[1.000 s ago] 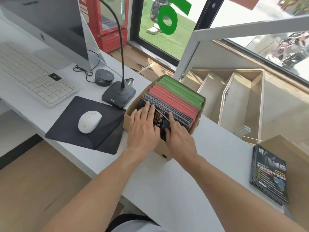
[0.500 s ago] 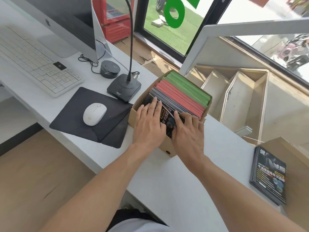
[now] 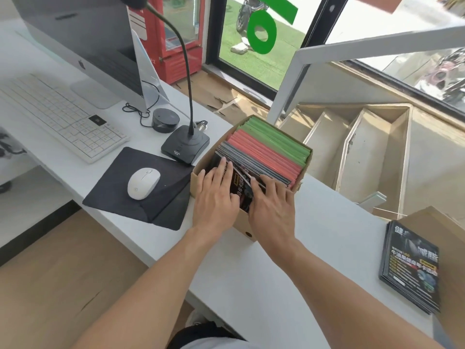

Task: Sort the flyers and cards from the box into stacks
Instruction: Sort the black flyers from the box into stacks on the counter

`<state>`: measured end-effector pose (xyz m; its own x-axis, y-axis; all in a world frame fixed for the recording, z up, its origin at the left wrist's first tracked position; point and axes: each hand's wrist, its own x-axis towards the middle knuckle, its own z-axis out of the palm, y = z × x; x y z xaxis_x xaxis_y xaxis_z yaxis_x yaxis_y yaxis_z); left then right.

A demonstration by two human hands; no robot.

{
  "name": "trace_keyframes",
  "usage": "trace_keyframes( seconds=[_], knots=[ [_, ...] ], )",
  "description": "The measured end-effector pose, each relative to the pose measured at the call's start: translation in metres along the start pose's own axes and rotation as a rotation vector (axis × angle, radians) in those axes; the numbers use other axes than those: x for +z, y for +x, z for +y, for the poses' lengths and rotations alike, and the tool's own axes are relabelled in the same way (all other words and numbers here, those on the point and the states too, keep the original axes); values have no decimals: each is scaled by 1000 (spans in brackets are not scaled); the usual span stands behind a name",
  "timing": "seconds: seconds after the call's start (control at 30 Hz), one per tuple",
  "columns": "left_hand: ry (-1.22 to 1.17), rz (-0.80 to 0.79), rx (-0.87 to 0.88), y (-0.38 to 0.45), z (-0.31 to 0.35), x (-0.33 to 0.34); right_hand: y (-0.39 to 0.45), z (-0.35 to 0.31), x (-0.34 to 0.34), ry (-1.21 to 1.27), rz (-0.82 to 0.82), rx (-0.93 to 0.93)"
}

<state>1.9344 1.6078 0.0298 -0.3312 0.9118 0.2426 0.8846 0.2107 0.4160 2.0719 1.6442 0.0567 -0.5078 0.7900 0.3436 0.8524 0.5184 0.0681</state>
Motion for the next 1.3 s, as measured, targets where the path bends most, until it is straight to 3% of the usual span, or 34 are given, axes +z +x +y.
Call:
trace_keyframes(
  seconds=[0.1,0.27,0.37,0.47,0.53,0.67,0.73,0.83,1.0,1.2,1.3],
  knots=[
    [-25,-14,-14,0,1,-2,4,-3,-4,66,-24,-3],
    [-151,-54,-16,-1,-1,-3,14,-3,-22,344,-290,138],
    [-502,3,-157,1,2,-17,15,15,-42,508,-159,254],
    [-781,102,-266,10,22,-40,10,47,-68,1050,6,455],
    [-930,43,-292,17,51,-56,-1,70,-84,1305,54,580],
    [-1278,-248,-359,27,115,-52,-42,103,-91,1546,84,821],
    [-1306,-392,-427,25,142,-37,-67,119,-88,1576,102,909],
    [-1238,-521,-319,10,173,-8,-103,146,-89,1521,88,966],
    [-1242,-758,-233,-24,214,29,-147,183,-88,1442,251,1095],
    [-1152,-858,-26,-44,213,53,-176,189,-77,1317,221,1110],
    [-1084,-831,29,-47,206,59,-180,189,-69,1319,211,1118]
  ],
)
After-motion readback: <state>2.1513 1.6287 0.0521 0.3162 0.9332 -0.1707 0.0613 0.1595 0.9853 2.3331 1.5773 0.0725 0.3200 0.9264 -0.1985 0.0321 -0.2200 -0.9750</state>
